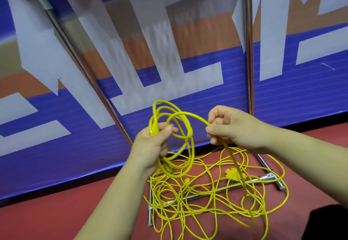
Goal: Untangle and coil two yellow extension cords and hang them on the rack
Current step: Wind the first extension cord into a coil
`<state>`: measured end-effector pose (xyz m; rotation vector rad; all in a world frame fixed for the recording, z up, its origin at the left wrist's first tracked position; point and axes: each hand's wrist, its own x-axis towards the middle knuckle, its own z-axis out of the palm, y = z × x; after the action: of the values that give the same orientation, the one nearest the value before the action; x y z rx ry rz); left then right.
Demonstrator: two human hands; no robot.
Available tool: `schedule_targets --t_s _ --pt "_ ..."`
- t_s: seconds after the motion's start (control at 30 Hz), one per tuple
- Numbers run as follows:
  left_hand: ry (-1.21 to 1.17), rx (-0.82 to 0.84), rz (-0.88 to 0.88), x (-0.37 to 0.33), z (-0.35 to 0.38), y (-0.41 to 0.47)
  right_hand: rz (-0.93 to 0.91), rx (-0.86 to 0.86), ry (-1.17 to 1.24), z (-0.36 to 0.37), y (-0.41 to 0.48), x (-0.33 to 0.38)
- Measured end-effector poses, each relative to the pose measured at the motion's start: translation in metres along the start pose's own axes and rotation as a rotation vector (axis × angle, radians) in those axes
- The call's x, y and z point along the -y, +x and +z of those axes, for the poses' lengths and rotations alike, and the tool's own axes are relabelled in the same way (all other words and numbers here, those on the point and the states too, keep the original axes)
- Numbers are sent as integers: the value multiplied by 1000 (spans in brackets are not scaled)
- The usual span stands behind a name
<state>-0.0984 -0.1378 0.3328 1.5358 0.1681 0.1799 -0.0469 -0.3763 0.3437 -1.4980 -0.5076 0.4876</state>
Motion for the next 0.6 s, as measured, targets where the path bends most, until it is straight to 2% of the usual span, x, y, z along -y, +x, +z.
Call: schedule_targets --t_s 0.13,0.23,0.33,0.47,0.6 --pt "-110 -88 -72 -5 -21 2 22 14 -58 -3 2 -12" --pt "-142 -107 -163 -2 -32 6 -20 -165 -120 -4 7 -15" --pt "-201 -190 -258 2 -40 10 -108 -314 -449 -12 12 -16" --pt "-243 -177 -270 8 -43 11 -222 -138 -926 -8 11 -14" --pt "-234 -86 -260 6 -40 9 -256 29 -1061 6 15 -13"
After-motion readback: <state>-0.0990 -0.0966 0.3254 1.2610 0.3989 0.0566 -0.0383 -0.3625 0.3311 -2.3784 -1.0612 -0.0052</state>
